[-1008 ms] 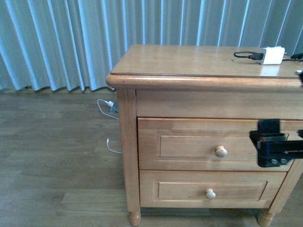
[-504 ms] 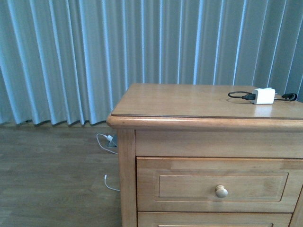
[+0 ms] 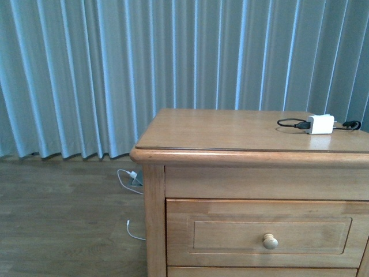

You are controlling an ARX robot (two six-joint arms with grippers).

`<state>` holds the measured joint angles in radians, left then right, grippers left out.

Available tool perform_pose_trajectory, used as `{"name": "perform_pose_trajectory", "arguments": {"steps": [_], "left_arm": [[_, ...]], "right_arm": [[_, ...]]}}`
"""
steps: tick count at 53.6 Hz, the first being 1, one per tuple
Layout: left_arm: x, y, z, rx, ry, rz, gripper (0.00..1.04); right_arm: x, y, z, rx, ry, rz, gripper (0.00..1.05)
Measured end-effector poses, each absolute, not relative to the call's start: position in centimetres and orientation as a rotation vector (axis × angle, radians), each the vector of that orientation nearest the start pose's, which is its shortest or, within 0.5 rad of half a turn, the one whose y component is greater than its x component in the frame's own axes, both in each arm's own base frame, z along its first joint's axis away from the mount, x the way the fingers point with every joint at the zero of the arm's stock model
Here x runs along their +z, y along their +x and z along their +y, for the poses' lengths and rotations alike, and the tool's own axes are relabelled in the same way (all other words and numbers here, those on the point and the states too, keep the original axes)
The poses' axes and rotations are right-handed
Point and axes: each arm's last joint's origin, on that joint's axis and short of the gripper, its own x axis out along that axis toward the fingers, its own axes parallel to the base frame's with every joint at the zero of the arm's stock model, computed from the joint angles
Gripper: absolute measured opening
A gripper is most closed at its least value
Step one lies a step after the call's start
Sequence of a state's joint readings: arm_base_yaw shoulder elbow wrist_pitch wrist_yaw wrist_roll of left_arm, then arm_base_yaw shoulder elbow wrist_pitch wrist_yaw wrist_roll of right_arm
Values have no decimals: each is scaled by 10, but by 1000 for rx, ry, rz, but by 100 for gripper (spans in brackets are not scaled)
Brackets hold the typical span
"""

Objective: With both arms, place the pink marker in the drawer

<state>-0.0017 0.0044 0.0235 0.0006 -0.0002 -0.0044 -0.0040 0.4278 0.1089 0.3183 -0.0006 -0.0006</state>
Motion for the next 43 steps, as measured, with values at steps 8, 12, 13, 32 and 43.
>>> {"name": "perform_pose_trajectory", "arguments": {"steps": [8,12,13,32,43], "left_arm": [[171,96,0,-2,-4,-20,99],[171,96,0,-2,-4,-20,99],[171,96,0,-2,-4,-20,99],[171,96,0,-2,-4,-20,99],[171,96,0,-2,-4,-20,99]], "right_arm": [[185,123,0,-3,-1,7,21],[183,121,0,-3,-1,2,8],[183,120,0,-3,-1,2,5],[168,112,0,-2,-1,-3,1],[168,109,0,-2,-1,-9,1]]}}
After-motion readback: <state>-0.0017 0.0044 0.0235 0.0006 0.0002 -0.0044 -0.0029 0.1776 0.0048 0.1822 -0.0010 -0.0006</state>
